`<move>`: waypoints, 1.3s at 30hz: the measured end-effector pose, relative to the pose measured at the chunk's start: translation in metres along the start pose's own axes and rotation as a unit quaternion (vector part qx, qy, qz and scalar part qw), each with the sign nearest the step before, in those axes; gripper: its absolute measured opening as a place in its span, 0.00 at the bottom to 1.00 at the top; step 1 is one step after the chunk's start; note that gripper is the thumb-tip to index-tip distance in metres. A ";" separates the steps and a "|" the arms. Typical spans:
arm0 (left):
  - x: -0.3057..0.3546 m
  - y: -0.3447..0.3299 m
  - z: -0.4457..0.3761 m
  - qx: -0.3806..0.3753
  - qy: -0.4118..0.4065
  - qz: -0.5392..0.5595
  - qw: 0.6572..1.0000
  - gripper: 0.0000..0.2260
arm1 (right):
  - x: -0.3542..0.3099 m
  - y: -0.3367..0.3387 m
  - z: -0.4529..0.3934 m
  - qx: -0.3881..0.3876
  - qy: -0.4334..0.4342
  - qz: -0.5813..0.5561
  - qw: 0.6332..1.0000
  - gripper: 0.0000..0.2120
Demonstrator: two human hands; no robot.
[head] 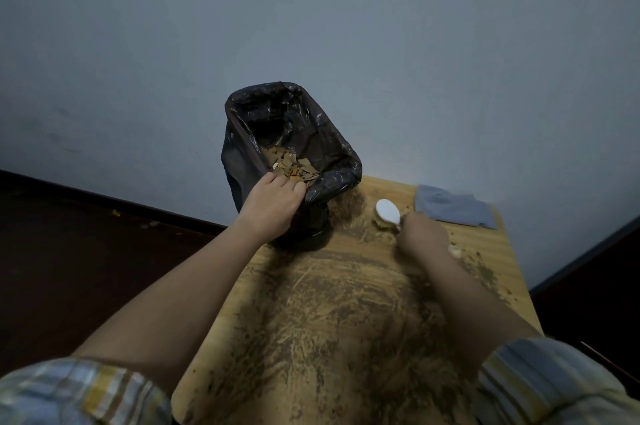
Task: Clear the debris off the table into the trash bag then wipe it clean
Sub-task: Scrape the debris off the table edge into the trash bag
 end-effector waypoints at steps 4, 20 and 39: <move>0.005 0.005 0.001 0.001 -0.001 -0.006 1.000 0.08 | -0.005 -0.010 0.006 -0.019 0.018 0.049 0.998 0.14; 0.001 0.028 0.025 0.002 -0.002 -0.027 1.000 0.08 | -0.032 -0.018 0.044 -0.021 0.078 0.029 0.996 0.11; -0.018 0.056 0.090 0.006 0.020 -0.045 0.999 0.07 | -0.063 -0.034 0.112 -0.019 0.119 0.054 0.991 0.15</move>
Point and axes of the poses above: each hand's wrist, its own z-axis away from the middle knuckle, its own y-axis out of the back of the hand, x = y × z, the point moved 9 cm from there along -z, towards the middle knuckle, and after that the axes turned 12 degrees about -z, right-handed, at the moved point
